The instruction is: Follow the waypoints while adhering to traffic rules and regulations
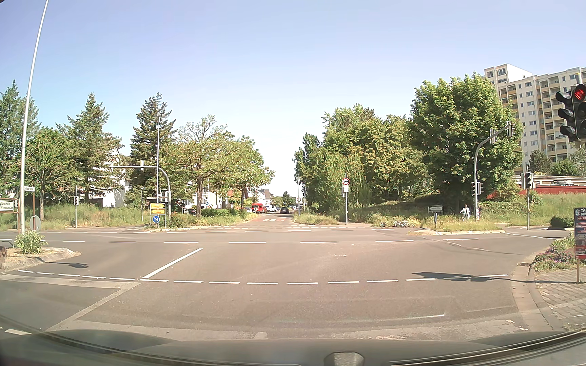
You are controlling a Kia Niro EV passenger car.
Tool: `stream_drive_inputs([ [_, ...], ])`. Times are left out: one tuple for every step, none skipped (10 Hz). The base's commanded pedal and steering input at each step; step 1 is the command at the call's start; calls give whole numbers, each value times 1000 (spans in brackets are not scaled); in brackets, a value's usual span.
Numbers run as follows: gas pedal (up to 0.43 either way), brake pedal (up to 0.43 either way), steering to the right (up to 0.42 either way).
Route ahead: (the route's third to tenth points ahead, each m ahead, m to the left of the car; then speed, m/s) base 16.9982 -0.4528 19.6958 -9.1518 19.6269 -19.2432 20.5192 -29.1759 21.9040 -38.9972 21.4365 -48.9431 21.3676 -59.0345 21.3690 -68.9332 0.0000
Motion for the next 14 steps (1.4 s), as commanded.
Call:
stream_drive_inputs([
  [0, 189, 90],
  [0, 189, 90],
  [0, 189, 90],
  [0, 183, 90],
  [0, 189, 90],
  [0, 189, 90],
  [0, 189, 90],
  [0, 189, 90],
  [0, 189, 90],
  [0, 183, 90],
  [0, 189, 90],
  [0, 183, 90],
  [0, 189, 90],
  [0, 189, 90],
])
